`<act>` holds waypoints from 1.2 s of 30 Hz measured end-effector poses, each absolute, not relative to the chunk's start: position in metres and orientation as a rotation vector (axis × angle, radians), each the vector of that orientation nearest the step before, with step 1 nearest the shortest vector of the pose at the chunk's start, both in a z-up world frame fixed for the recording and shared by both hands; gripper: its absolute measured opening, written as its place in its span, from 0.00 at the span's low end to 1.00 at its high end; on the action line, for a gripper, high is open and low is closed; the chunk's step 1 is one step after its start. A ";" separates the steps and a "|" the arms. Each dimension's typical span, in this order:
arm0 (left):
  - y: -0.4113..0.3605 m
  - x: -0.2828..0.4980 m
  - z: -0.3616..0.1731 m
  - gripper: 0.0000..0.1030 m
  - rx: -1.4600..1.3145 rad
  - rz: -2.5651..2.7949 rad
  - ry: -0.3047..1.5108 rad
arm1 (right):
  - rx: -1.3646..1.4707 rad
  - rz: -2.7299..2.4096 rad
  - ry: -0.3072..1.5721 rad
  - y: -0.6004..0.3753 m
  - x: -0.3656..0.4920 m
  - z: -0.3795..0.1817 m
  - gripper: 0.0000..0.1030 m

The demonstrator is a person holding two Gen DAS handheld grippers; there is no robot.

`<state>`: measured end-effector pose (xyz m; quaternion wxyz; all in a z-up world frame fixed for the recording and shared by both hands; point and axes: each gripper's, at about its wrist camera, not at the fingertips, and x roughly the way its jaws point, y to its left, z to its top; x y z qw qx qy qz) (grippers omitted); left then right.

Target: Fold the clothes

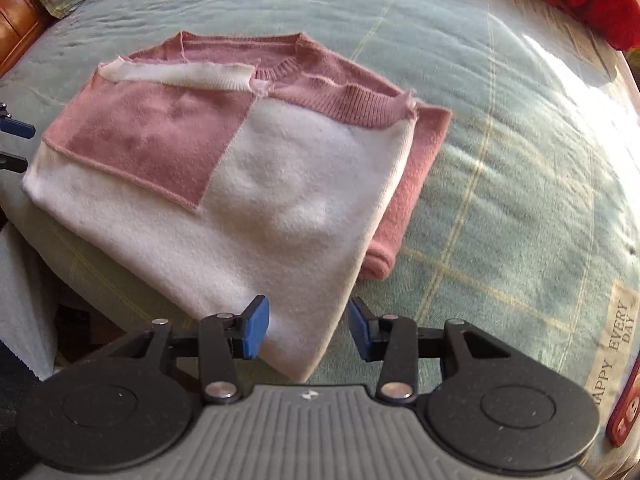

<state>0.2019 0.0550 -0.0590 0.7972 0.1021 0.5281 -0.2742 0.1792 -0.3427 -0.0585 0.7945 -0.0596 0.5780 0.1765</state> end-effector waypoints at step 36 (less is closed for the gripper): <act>0.015 0.305 -0.113 0.71 0.021 -0.527 1.085 | 0.195 0.193 1.025 -0.334 0.269 -0.094 0.55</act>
